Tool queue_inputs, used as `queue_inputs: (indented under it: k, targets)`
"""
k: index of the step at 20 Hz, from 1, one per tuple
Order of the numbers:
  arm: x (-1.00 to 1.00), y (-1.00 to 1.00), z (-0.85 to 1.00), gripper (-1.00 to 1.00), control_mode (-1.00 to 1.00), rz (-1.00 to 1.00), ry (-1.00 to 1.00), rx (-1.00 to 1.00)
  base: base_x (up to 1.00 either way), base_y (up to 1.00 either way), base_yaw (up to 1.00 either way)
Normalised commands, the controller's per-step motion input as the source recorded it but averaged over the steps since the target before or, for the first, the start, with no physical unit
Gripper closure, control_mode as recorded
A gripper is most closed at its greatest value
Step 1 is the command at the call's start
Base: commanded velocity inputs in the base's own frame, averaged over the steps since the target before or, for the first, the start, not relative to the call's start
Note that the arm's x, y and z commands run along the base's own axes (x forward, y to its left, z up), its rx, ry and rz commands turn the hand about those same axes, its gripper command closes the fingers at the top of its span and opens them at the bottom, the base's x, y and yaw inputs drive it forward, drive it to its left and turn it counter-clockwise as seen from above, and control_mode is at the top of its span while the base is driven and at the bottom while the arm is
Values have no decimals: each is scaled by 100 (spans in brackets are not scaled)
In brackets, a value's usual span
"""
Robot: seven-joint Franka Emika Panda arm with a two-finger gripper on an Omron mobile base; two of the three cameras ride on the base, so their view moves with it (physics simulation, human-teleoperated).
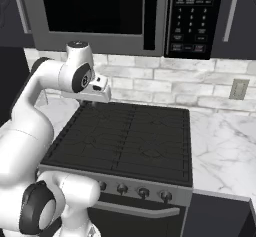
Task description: Pick the sweet potato from the counter and place it in the microwave. Then turn on the microwave.
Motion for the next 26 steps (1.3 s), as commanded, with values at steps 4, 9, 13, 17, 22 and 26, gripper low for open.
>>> queue_inputs:
  k: [4,9,13,17,22,26]
  targets:
    - [-13,-24,6,-100,-100,0,-11,8,0,0,0]
    - [-39,-53,35,-100,-100,0,-23,11,0,0,0]
    - [-33,-62,54,-100,-100,-4,-30,1,0,0,0]
    - [-12,-61,52,-100,-100,-5,-28,0,0,0,0]
    - [-1,-59,44,-100,-100,-7,-22,0,0,0,0]
    - [0,-52,44,-100,-100,-12,-19,0,0,0,0]
